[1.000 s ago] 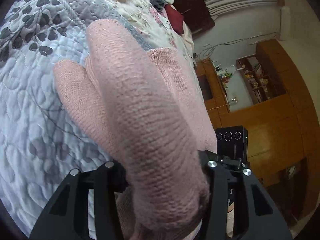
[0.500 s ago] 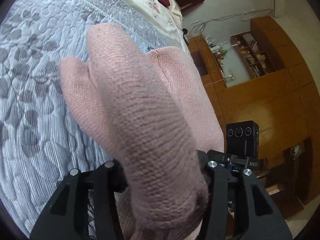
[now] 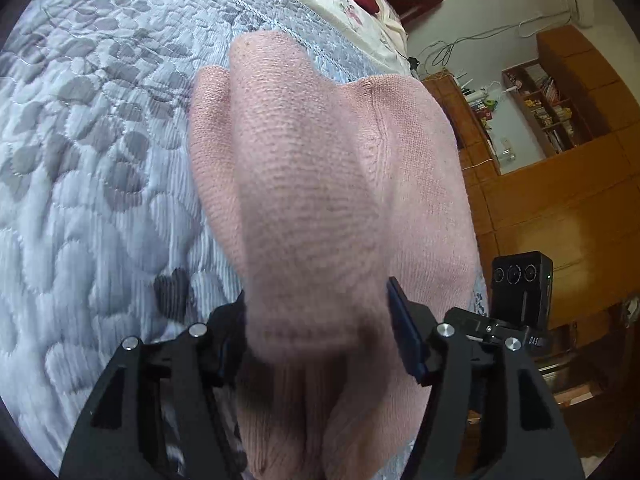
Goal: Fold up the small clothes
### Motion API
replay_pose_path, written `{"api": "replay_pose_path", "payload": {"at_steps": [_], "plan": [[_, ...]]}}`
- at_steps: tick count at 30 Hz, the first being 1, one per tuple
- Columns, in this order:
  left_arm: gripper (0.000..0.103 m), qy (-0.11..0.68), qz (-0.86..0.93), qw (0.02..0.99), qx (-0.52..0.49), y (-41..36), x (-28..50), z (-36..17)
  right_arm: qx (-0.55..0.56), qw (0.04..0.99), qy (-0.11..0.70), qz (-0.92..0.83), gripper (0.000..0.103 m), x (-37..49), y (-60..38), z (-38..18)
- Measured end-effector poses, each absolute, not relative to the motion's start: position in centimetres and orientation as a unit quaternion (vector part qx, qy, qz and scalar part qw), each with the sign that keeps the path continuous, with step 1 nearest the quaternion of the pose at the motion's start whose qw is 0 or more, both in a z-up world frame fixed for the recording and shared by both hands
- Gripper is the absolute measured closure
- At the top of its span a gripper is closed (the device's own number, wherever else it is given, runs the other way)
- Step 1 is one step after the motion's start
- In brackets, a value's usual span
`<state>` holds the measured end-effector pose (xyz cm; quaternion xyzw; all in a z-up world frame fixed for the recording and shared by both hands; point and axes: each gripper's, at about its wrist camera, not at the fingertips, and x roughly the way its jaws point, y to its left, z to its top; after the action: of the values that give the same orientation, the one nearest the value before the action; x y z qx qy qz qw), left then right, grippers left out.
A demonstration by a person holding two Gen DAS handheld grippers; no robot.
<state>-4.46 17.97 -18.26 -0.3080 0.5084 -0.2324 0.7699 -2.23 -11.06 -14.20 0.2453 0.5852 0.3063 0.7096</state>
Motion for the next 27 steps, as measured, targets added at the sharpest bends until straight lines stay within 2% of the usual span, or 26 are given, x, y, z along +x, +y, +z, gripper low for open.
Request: {"api": "replay_pose_path", "payload": {"at_steps": [6,9,11,14,25,27], "plan": [[0.038,0.494,-0.191,0.811,-0.250,18.6,-9.1,-15.3,0.230,0.718,0.583,0.302,0.029,-6.3,-13.3,-13.3],[0.038,0.501,-0.186,0.813,-0.230,18.3,-10.7,-15.0,0.235,0.717,0.585,0.297,0.040,-8.1,-14.1,-13.4],[0.038,0.507,-0.180,0.815,-0.214,17.9,-11.3,-15.0,0.237,0.717,0.585,0.295,0.051,-8.8,-14.3,-13.5],[0.039,0.517,-0.165,0.818,-0.191,17.6,-11.9,-15.7,0.236,0.716,0.592,0.284,0.056,-9.6,-14.7,-14.3],[0.038,0.528,-0.162,0.813,-0.184,17.8,-12.3,-17.4,0.231,0.720,0.601,0.259,0.055,-10.4,-14.5,-15.5],[0.038,0.532,-0.153,0.812,-0.183,17.7,-12.6,-16.9,0.216,0.728,0.601,0.250,0.050,-10.6,-14.2,-14.6]]}}
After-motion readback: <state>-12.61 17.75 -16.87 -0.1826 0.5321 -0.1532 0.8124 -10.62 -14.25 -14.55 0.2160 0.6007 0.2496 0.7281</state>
